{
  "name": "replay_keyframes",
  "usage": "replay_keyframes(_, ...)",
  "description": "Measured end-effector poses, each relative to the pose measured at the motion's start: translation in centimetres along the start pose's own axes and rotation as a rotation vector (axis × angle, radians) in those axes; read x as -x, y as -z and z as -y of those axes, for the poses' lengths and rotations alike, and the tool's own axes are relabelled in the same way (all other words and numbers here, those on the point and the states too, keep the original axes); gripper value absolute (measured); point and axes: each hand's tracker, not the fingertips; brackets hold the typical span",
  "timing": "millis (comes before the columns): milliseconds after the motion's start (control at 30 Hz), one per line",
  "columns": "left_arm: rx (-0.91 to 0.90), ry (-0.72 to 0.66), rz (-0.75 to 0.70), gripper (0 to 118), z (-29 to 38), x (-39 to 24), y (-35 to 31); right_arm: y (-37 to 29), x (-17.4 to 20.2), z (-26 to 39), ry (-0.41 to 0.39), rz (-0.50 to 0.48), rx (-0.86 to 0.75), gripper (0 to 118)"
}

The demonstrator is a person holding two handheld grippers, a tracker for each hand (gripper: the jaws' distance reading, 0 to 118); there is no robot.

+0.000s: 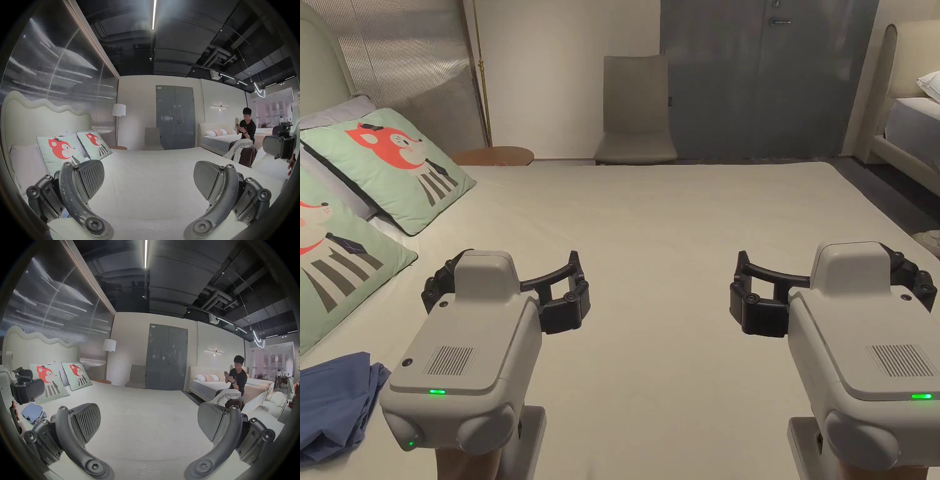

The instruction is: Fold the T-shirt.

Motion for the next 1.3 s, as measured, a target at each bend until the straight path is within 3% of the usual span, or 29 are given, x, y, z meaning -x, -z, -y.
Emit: replay_keyframes(1300, 0.013, 0.013, -0.005, 110, 0.21, 0.65, 0.01, 0.06, 0.36, -0.21, 0.000, 0.007, 0.004, 118)
